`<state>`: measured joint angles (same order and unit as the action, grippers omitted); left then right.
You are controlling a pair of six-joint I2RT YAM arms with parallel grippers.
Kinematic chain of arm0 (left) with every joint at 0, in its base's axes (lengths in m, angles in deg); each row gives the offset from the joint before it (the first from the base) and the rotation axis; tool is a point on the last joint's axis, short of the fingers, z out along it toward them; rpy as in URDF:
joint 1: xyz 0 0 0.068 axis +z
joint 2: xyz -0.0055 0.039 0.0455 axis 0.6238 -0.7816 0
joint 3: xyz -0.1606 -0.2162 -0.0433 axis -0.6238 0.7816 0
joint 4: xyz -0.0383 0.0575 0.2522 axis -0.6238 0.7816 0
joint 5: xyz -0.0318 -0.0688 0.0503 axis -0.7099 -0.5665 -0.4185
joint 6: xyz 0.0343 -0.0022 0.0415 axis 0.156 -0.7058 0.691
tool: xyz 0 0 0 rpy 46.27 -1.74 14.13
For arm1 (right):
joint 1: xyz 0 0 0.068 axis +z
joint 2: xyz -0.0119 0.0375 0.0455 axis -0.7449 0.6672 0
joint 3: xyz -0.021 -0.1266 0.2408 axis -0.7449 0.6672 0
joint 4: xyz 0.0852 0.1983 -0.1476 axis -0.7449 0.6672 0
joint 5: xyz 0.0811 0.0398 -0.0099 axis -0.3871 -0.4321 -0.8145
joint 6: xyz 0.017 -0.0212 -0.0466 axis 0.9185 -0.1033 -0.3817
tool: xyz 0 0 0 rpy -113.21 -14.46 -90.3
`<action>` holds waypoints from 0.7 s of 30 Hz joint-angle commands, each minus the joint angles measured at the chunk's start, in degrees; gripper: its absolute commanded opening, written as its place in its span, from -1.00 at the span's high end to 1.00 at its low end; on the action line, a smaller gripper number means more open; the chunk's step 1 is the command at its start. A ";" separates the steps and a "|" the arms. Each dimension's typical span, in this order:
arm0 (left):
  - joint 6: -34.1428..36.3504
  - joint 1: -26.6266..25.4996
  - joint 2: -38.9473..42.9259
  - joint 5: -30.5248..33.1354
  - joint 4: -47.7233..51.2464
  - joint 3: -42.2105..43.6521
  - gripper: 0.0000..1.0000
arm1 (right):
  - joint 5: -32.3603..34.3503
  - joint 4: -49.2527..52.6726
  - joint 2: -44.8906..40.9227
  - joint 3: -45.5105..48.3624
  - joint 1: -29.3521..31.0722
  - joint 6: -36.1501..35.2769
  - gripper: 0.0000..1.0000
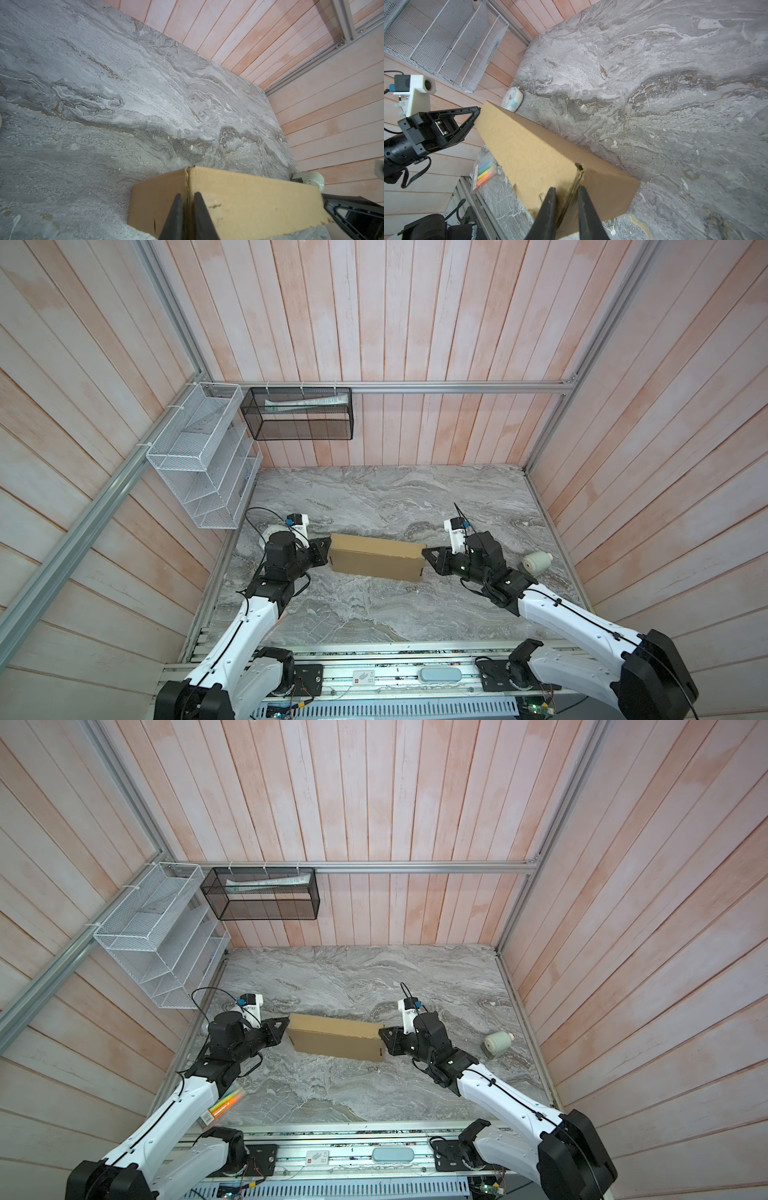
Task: Fold the paper box
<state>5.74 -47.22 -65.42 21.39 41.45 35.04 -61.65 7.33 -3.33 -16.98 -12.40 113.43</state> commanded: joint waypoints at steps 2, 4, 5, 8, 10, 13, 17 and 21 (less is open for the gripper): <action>0.57 0.18 -0.01 0.44 4.42 1.94 0.74 | 0.58 3.71 1.18 1.88 -0.82 -0.98 0.58; 0.50 0.18 0.10 0.41 4.58 1.80 0.73 | 0.50 3.70 1.18 1.57 -0.92 -1.31 0.55; 0.44 0.18 0.13 0.35 4.62 1.81 0.73 | 0.41 3.72 1.18 1.26 -0.94 -1.49 0.53; 0.38 0.18 0.09 0.17 4.51 1.59 0.73 | 0.32 3.62 0.91 0.36 -0.93 -1.93 0.47; 0.25 0.15 -0.08 -0.26 4.36 1.60 0.73 | 0.07 3.53 0.86 -0.29 -0.91 -2.12 0.43; -0.01 0.17 -0.18 -0.69 4.16 1.68 0.73 | -0.69 3.62 1.00 -1.53 -0.94 -2.53 0.38; -0.02 0.18 -0.02 -0.72 4.13 1.68 0.73 | -1.43 3.88 1.00 -2.92 -0.94 -2.66 0.32; -0.02 0.16 -0.09 -0.96 4.09 1.63 0.73 | -2.37 3.73 1.24 -4.05 -0.86 -2.52 0.26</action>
<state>5.69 -47.22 -65.14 21.20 41.65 35.06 -62.73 9.89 -2.71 -18.80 -13.06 111.70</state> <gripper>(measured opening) 0.136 0.364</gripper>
